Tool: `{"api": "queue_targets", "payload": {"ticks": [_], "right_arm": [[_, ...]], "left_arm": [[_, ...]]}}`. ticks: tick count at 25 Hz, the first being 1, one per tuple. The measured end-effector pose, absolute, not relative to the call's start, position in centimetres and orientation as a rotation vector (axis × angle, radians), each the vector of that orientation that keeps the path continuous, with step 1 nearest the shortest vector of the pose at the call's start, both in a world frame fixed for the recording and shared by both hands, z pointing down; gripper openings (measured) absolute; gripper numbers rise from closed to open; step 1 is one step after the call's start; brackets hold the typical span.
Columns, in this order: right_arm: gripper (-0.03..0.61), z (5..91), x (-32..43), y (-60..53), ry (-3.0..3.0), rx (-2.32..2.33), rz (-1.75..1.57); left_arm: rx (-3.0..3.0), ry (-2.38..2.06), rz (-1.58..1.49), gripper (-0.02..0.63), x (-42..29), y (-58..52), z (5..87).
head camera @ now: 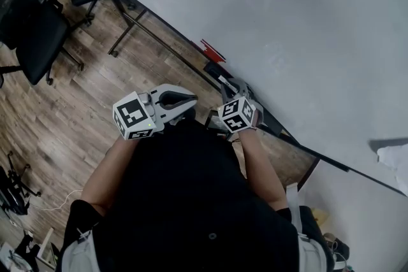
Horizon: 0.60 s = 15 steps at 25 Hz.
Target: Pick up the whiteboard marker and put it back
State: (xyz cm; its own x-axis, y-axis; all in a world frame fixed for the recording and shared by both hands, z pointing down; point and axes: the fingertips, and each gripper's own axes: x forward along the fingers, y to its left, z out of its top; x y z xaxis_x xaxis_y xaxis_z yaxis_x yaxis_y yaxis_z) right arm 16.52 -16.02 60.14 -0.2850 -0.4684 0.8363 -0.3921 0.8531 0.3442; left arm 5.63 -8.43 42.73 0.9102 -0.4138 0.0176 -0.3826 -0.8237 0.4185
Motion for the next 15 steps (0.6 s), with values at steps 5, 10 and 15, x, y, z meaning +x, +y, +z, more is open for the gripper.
{"api": "queue_targets", "payload": {"ticks": [5, 10, 15], "right_arm": [[0.074, 58.3, 15.4, -15.8, -1.964, 0.655, -0.097], [0.074, 54.7, 13.5, -15.8, -2.065, 0.697, -0.096], [0.074, 50.3, 11.6, -15.3, -2.204, 0.717, -0.073]], "left_arm": [[2.645, -0.585, -0.101, 0.012, 5.6, -8.6, 42.8], [2.658, -0.581, -0.104, 0.012, 5.6, -8.9, 42.5], [2.68, -0.584, -0.105, 0.012, 5.3, -9.7, 41.4]]}}
